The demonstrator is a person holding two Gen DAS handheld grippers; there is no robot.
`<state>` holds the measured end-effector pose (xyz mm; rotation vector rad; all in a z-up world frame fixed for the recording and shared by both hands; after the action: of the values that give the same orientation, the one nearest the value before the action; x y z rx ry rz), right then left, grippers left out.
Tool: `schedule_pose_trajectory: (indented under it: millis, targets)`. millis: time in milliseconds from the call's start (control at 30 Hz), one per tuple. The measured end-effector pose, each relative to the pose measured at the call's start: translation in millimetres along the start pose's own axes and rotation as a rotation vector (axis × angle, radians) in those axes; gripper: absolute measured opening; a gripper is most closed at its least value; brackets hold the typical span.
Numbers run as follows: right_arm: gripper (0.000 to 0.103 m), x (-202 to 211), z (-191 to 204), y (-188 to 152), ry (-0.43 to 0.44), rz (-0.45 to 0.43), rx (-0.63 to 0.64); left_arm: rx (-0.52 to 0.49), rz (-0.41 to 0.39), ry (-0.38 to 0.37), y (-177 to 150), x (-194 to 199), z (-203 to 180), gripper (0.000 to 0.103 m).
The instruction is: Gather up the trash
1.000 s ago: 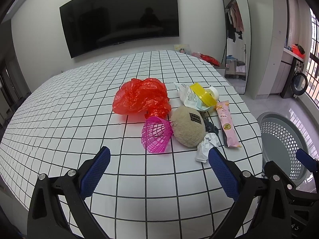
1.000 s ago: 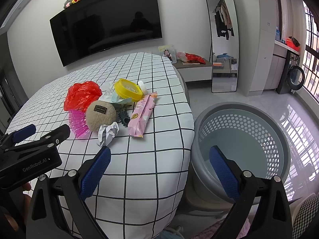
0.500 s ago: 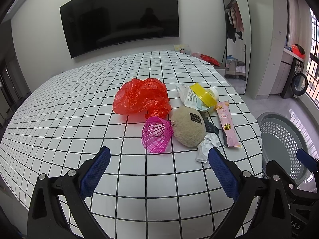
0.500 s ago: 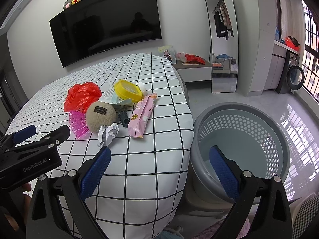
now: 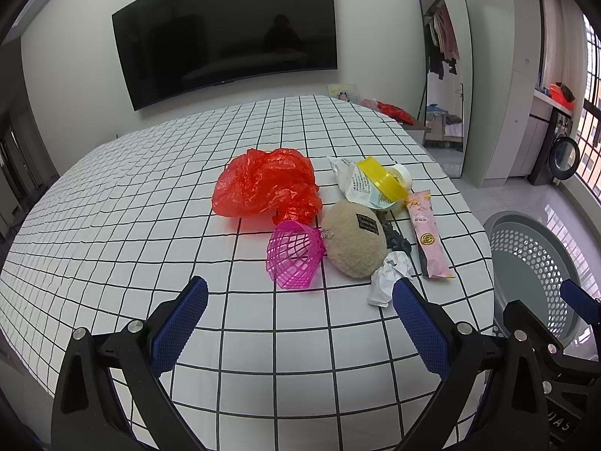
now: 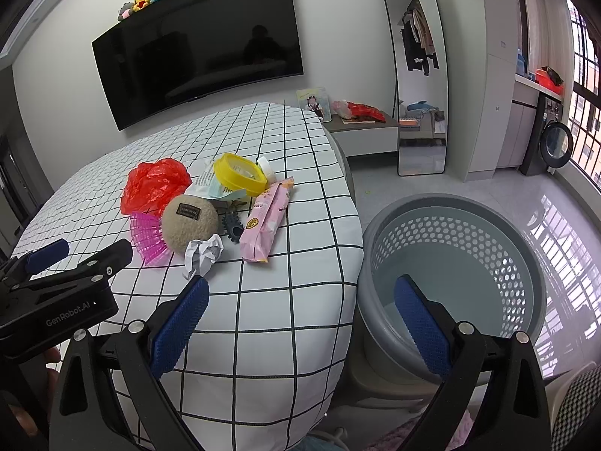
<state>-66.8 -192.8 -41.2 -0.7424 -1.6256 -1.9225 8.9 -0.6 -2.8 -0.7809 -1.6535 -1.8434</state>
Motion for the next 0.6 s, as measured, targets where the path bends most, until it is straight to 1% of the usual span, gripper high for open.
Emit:
schedule_pose_trajectory:
  millis: [600]
  targets:
    - [0.094,-1.2,-0.8,-0.6,0.011,0.001,-0.007,0.003,0.004,-0.002,-1.8,-3.4,-0.9,0.097]
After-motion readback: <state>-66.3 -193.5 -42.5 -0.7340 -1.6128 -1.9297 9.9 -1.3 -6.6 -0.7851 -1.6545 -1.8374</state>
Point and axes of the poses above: each gripper's, at about its wrist camera, not at the fingertips, and x roughly against the way its jaws point, z to its left, y to its top, the point moved 1 cm from there along -x, roughly the way its jaws point, and after that the axes turned 3 degrees about z, right-handed, at the moved point
